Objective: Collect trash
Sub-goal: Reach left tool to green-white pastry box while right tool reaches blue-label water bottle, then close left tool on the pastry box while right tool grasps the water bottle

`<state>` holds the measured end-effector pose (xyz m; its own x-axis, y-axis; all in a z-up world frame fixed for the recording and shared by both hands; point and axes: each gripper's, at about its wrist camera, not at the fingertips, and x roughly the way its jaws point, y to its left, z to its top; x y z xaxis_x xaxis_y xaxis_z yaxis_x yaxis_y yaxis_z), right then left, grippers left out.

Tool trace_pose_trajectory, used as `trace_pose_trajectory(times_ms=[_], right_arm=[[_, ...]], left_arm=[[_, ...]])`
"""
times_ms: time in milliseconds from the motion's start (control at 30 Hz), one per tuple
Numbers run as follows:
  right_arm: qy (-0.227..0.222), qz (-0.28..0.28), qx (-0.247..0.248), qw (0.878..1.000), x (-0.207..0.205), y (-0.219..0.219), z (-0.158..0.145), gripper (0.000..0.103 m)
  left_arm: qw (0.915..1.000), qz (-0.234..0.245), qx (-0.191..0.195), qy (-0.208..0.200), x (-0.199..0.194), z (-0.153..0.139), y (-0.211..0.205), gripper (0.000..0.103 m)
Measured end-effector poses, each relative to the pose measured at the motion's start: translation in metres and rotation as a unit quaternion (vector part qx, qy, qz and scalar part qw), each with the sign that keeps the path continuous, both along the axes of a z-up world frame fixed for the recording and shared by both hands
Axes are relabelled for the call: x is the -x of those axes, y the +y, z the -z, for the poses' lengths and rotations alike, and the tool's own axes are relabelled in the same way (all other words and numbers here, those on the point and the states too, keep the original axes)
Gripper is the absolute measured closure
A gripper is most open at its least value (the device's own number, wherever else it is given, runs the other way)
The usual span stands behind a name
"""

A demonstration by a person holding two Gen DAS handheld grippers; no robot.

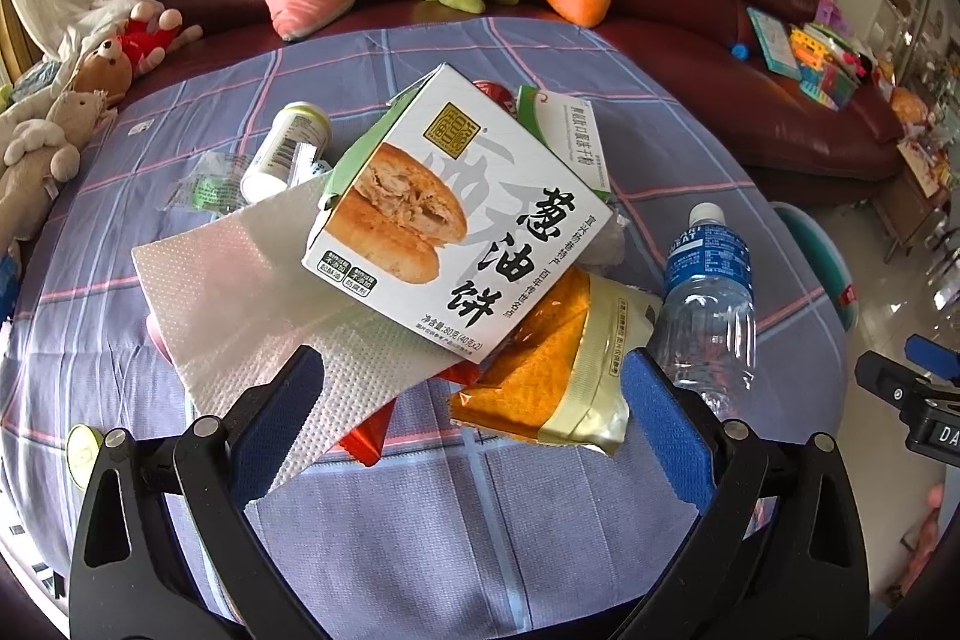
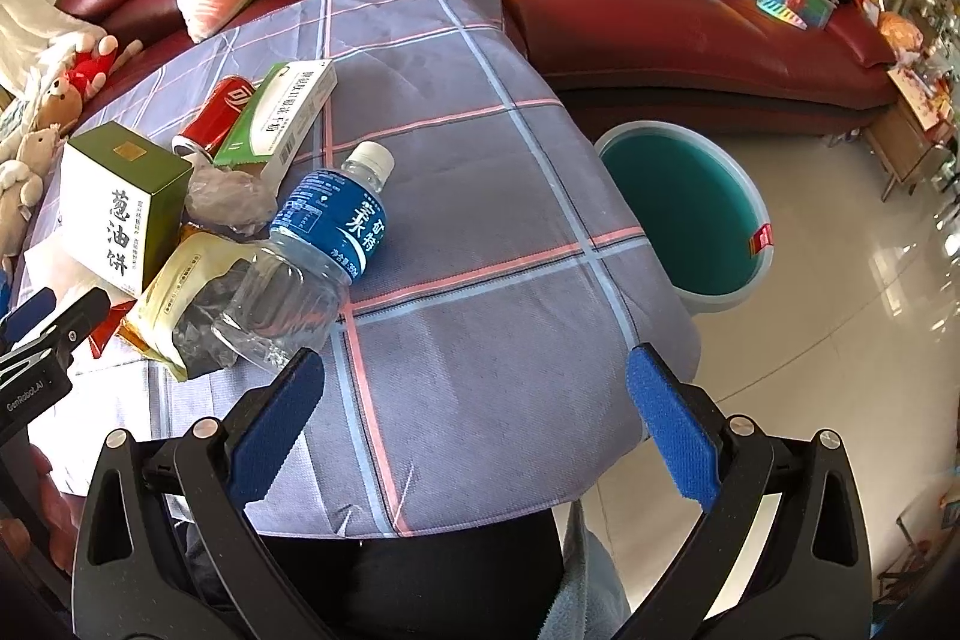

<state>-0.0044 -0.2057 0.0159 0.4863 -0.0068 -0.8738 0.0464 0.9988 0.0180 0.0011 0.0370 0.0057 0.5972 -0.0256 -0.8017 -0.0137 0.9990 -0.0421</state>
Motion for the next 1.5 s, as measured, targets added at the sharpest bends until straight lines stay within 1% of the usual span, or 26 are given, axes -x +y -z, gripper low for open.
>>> trace_pose_trajectory(times_ms=[433,967,1100,1233,1333,1433,1467,1500], right_arm=[[-0.004,-0.002,0.004,1.0,-0.005,0.004,-0.007,0.006],[-0.001,-0.008,-0.005,1.0,-0.012,0.007,-0.008,0.006],[0.009,-0.012,-0.02,1.0,-0.018,0.008,-0.006,0.006],[0.021,-0.034,-0.033,0.999,-0.03,0.016,-0.002,0.006],[0.041,-0.054,-0.057,0.996,-0.045,0.027,0.005,0.006],[0.052,-0.065,-0.079,0.993,-0.06,0.041,0.011,0.006],[0.054,-0.068,-0.08,0.993,-0.065,0.046,0.013,0.007],[0.056,-0.07,-0.081,0.993,-0.07,0.049,0.016,0.01]], left_arm=[[0.9999,0.01,0.002,0.001,0.0,-0.002,0.005,0.004],[0.9996,0.025,-0.005,0.011,-0.006,0.005,0.006,0.004],[0.9991,0.037,-0.011,0.014,-0.009,0.006,0.012,0.004],[0.9987,0.042,-0.023,0.017,-0.016,0.008,0.03,0.004],[0.9985,0.042,-0.027,0.021,-0.024,0.009,0.044,0.004],[0.9982,0.049,-0.027,0.024,-0.034,0.008,0.058,0.004],[0.998,0.052,-0.026,0.024,-0.037,0.008,0.062,0.004],[0.9978,0.056,-0.025,0.025,-0.04,0.007,0.066,0.004]])
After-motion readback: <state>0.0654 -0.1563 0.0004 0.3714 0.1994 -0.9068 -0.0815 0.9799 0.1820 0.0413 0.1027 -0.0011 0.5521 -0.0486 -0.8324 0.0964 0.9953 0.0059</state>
